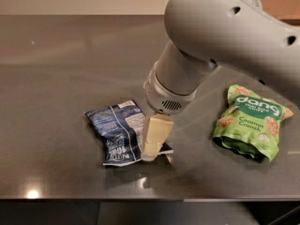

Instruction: Move blue chip bag near apple

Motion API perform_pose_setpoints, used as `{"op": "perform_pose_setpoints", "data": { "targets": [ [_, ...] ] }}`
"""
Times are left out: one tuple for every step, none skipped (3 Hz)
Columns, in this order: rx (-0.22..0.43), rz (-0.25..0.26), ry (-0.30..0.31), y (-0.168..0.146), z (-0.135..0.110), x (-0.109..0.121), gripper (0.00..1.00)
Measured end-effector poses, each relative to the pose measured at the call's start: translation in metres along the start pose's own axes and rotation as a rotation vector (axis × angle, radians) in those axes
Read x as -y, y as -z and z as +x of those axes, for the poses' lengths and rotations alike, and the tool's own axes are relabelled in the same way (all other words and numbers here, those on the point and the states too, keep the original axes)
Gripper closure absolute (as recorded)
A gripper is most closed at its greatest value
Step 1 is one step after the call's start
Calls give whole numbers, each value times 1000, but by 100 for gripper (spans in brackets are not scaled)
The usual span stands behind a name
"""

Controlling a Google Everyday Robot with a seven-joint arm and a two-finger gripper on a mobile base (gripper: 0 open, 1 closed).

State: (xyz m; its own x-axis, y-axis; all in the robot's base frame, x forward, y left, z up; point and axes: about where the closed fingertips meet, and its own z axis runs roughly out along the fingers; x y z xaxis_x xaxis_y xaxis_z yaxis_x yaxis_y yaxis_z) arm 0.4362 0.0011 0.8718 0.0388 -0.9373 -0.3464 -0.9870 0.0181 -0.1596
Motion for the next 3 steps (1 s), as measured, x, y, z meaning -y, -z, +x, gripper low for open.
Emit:
{"op": "perform_pose_setpoints", "data": {
  "targets": [
    [-5,-11,-29,-21,-6,14,0],
    [-9,-30,-55,-42,-14,25,0],
    [-18,-54,-56,-57,-21,28,18]
  ]
}}
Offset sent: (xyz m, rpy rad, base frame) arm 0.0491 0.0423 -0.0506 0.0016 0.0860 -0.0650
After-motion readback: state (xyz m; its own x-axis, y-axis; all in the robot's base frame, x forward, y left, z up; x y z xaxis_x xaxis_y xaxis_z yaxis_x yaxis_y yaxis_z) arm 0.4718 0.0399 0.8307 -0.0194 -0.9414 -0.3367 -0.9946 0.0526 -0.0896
